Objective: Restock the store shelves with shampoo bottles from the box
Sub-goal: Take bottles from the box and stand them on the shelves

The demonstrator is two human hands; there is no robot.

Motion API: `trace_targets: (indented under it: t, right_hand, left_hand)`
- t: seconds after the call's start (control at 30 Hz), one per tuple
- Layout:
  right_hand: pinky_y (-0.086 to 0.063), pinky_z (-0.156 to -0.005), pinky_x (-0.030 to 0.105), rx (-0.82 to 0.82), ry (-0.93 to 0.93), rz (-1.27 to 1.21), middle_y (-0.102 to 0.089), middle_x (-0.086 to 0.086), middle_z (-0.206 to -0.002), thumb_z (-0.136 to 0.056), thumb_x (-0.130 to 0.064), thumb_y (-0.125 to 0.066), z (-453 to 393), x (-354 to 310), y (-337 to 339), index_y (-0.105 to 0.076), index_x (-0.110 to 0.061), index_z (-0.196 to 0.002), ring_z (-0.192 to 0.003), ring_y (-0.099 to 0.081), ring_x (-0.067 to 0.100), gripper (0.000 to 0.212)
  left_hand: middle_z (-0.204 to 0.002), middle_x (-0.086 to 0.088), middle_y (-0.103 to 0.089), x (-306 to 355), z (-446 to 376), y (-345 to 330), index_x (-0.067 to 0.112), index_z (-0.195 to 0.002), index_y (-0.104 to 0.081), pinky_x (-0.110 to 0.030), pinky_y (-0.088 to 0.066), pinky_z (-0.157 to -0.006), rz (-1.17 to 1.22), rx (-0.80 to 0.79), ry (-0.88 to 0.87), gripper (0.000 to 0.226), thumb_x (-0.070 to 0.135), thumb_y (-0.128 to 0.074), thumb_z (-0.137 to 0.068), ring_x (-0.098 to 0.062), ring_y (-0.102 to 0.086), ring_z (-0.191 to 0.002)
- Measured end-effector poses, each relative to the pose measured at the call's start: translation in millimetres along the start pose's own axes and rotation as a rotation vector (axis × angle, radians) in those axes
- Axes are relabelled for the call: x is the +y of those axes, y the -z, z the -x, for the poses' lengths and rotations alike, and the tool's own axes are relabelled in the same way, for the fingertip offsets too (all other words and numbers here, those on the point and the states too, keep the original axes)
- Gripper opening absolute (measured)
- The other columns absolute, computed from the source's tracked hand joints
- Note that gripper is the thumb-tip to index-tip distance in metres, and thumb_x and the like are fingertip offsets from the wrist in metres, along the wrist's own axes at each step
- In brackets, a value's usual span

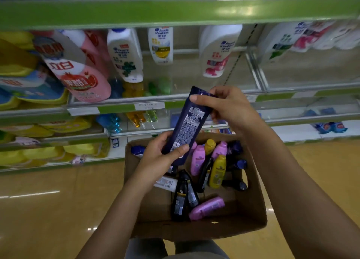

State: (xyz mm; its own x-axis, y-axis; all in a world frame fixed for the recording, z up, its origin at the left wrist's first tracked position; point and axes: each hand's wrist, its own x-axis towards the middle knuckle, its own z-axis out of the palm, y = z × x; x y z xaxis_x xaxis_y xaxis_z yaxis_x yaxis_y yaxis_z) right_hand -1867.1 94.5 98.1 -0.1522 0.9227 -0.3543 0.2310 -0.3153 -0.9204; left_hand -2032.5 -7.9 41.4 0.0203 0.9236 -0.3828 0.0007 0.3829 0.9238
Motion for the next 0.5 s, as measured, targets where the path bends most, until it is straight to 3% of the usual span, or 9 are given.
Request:
trace_targets:
  t: [0.13, 0.23, 0.37, 0.43, 0.5]
  right_hand:
    - [-0.050, -0.053, 0.022, 0.040, 0.010, -0.185, -0.063, -0.002, -0.071, -0.080, -0.033, -0.077, 10, -21, -14, -0.064, -0.008, -0.092, -0.052, -0.054, 0.008, 0.031]
    - [-0.052, -0.052, 0.023, 0.047, 0.017, -0.199, -0.059, 0.003, -0.079, -0.083, -0.039, -0.072, 21, -37, -26, -0.061, -0.012, -0.089, -0.054, -0.053, 0.012, 0.029]
    - [-0.048, -0.047, 0.022, 0.050, 0.026, -0.084, -0.064, 0.001, -0.083, -0.080, -0.048, -0.072, 25, -52, -39, -0.061, -0.015, -0.099, -0.056, -0.059, 0.010, 0.039]
    - [-0.045, -0.045, 0.021, 0.087, 0.062, -0.081, -0.064, 0.001, -0.081, -0.081, -0.044, -0.073, 24, -56, -43, -0.061, -0.013, -0.103, -0.054, -0.058, 0.008, 0.040]
    - [-0.043, -0.045, 0.023, 0.102, 0.115, -0.104, -0.061, 0.003, -0.077, -0.084, -0.038, -0.071, 24, -60, -44, -0.062, -0.012, -0.099, -0.055, -0.056, 0.010, 0.031]
  left_hand:
    - [-0.100, 0.007, -0.072, 19, 5, -2, 0.030, -0.104, -0.062, -0.035, -0.056, -0.081, -0.002, 0.113, -0.079, 0.033, 0.029, -0.075, -0.074, -0.011, -0.068, -0.093]
    - [-0.092, 0.007, -0.069, 37, 8, -3, 0.028, -0.096, -0.061, -0.029, -0.056, -0.074, -0.091, 0.257, -0.200, 0.029, 0.030, -0.078, -0.073, -0.008, -0.067, -0.083]
    - [-0.085, 0.011, -0.058, 56, 14, -6, 0.028, -0.089, -0.048, -0.023, -0.050, -0.064, -0.363, 0.398, -0.370, 0.035, 0.032, -0.079, -0.072, -0.005, -0.059, -0.072]
    - [-0.088, 0.011, -0.057, 62, 16, -7, 0.030, -0.092, -0.045, -0.018, -0.049, -0.063, -0.411, 0.382, -0.369, 0.038, 0.033, -0.077, -0.073, -0.004, -0.059, -0.073]
    - [-0.094, 0.012, -0.060, 71, 18, -4, 0.032, -0.104, -0.048, -0.017, -0.052, -0.068, -0.299, 0.234, -0.249, 0.037, 0.034, -0.074, -0.077, -0.001, -0.062, -0.077]
